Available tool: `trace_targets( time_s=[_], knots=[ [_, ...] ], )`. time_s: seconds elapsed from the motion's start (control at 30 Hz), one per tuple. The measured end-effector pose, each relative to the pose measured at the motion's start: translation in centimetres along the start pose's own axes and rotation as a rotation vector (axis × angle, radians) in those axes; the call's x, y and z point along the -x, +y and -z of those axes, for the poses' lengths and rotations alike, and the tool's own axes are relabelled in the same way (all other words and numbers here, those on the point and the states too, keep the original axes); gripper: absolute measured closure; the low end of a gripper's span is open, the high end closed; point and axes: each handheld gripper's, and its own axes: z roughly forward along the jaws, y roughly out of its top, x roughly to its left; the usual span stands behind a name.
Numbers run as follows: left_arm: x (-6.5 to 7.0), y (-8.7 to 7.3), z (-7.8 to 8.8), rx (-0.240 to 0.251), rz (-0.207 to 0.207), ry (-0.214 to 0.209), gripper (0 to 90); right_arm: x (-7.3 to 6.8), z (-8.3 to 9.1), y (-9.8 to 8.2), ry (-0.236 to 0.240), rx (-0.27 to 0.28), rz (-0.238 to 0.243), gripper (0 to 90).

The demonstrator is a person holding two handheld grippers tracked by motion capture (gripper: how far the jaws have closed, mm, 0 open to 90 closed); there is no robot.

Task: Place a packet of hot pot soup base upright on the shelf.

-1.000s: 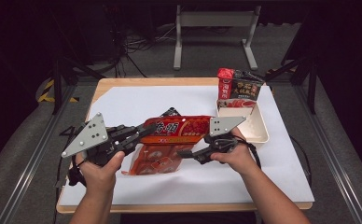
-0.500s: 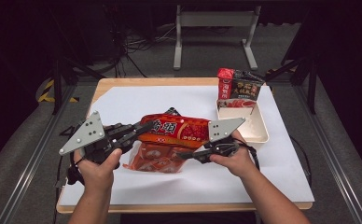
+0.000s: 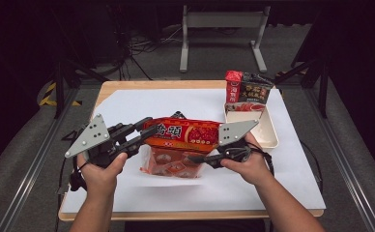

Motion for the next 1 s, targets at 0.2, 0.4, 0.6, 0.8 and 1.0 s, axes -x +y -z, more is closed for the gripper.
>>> trace_targets(
  time_s=[0.2,0.4,0.6,0.8,1.0],
  knots=[
    [-0.8,-0.6,0.0,-0.032,0.008,0.038,46.3,0.2,1.2,0.4,-0.029,-0.016,-0.013,70.4],
    [-1.8,-1.5,-0.1,-0.082,0.03,0.07,37.0,1.1,2.7,0.7,-0.071,-0.032,-0.034,70.4],
    [-3.0,-2.2,0.0,-0.112,0.056,0.1,32.2,1.8,4.1,1.5,-0.099,-0.042,-0.036,70.3],
    [-4.4,-3.2,0.0,-0.126,0.086,0.11,29.0,2.3,5.1,2.3,-0.127,-0.054,-0.046,70.3],
    [-5.0,-3.9,-0.2,-0.144,0.083,0.144,25.3,3.1,6.0,2.9,-0.139,-0.054,-0.075,70.3]
  ],
)
